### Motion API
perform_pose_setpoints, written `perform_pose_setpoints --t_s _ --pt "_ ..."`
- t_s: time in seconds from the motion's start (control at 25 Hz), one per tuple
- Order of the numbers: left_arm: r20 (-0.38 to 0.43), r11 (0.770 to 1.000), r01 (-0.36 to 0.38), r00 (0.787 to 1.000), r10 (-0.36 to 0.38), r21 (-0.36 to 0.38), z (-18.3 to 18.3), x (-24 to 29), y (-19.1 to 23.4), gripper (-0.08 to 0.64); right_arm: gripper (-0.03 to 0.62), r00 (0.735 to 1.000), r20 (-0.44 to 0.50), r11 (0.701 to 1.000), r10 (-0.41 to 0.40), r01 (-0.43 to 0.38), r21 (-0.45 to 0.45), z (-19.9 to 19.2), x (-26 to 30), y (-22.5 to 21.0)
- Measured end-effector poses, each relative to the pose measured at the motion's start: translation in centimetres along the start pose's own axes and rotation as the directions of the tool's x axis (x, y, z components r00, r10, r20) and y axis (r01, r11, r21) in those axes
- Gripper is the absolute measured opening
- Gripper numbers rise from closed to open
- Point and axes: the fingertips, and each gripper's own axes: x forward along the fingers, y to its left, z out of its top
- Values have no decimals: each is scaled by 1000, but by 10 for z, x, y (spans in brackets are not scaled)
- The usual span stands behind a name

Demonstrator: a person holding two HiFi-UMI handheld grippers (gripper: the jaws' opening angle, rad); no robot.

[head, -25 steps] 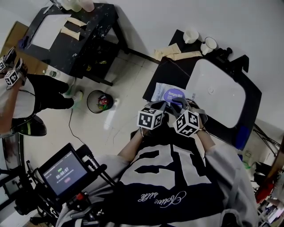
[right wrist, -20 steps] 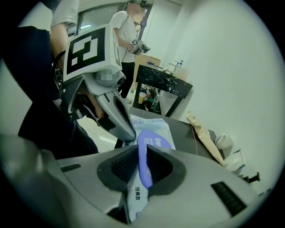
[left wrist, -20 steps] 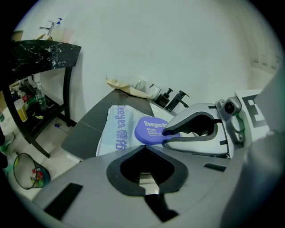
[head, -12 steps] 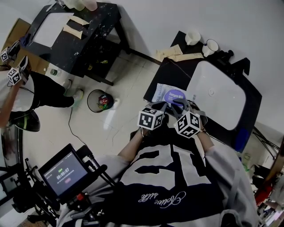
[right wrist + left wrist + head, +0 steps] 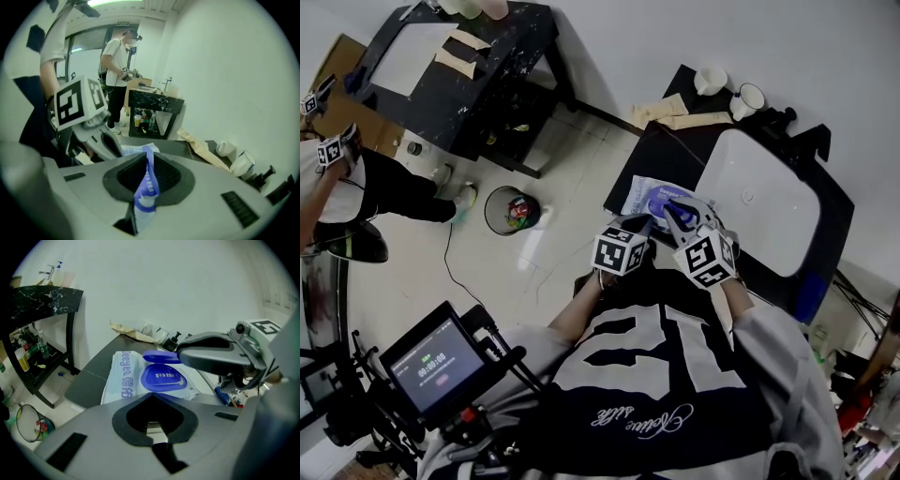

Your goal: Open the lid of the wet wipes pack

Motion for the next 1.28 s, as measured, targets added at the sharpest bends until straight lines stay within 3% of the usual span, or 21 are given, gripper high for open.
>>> perform_pose_setpoints --t_s 0.24,0.56,0.92,1.28 --pt "-4 1000 3 1000 -3 -6 -1 1 1 -2 49 997 26 997 -68 67 38 15 6 -52" --pt "-21 1000 11 1000 -11 -1 0 5 3 -2 41 996 -21 983 -92 94 160 -7 39 -99" --pt "-20 1000 5 1000 -5 20 0 5 5 -2 41 990 -120 942 -68 103 319 -41 74 -115" --pt "-33 999 -3 999 4 35 -3 4 2 -2 41 991 -18 903 -132 127 409 -13 42 -110"
